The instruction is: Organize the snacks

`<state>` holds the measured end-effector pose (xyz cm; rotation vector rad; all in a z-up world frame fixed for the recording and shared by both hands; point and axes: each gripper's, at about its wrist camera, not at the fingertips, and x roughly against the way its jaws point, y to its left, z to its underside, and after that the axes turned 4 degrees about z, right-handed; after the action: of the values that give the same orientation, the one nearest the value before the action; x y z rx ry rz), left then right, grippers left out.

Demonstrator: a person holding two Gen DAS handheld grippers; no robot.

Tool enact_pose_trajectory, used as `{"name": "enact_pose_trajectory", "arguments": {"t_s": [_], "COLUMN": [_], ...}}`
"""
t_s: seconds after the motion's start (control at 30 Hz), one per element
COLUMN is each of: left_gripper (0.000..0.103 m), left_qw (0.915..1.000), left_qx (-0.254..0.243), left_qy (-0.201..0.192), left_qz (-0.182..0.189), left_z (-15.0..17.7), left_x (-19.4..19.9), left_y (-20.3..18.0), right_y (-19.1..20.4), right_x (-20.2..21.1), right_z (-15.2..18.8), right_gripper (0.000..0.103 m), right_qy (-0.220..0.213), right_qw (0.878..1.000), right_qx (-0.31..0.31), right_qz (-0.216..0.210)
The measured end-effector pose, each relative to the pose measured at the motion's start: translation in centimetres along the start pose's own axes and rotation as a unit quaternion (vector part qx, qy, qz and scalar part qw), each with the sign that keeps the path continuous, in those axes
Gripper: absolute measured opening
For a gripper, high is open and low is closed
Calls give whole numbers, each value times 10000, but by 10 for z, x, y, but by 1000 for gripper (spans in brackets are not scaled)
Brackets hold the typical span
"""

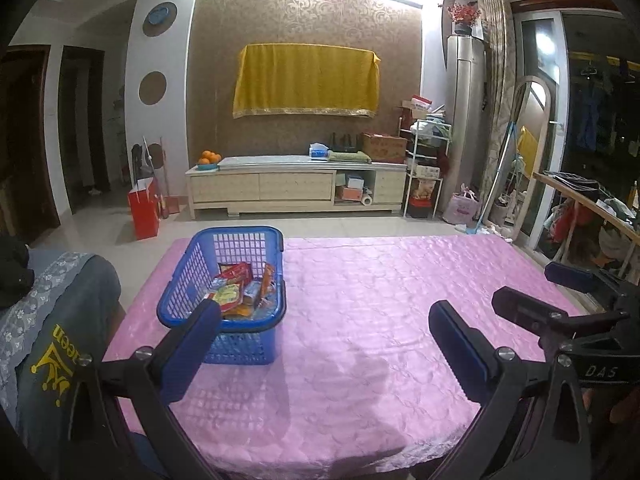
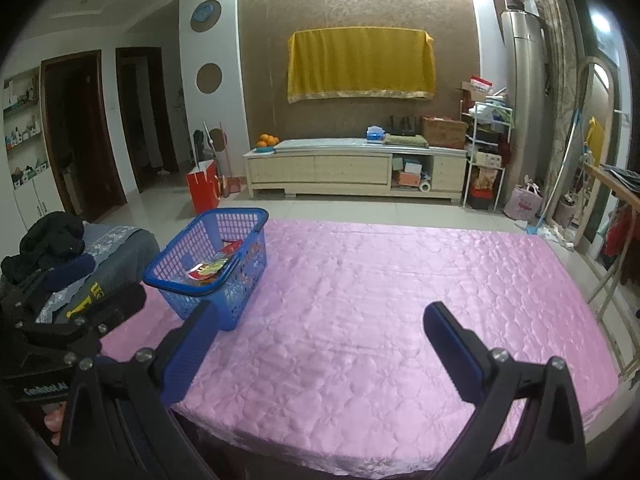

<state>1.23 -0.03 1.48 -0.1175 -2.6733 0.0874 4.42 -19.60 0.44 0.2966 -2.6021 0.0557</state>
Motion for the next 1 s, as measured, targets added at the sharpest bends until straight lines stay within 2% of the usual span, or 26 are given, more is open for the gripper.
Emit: {"name": "enact_pose_trajectory", "arguments": {"t_s": [1.0], "left_gripper": [103], "left_qw": [10000], "left_qx": [-12], "left_qy": [-56], "left_qz": [-81], "left_z": [1], "left_x": [9], "left_y": [-9], "right_y": [-1], "right_x": [8], "right_z": [3], "right_gripper": [103], "right_qy": [-59], "right_qw": [10000], "right_qx": [-12], "right_qz": [-13]}}
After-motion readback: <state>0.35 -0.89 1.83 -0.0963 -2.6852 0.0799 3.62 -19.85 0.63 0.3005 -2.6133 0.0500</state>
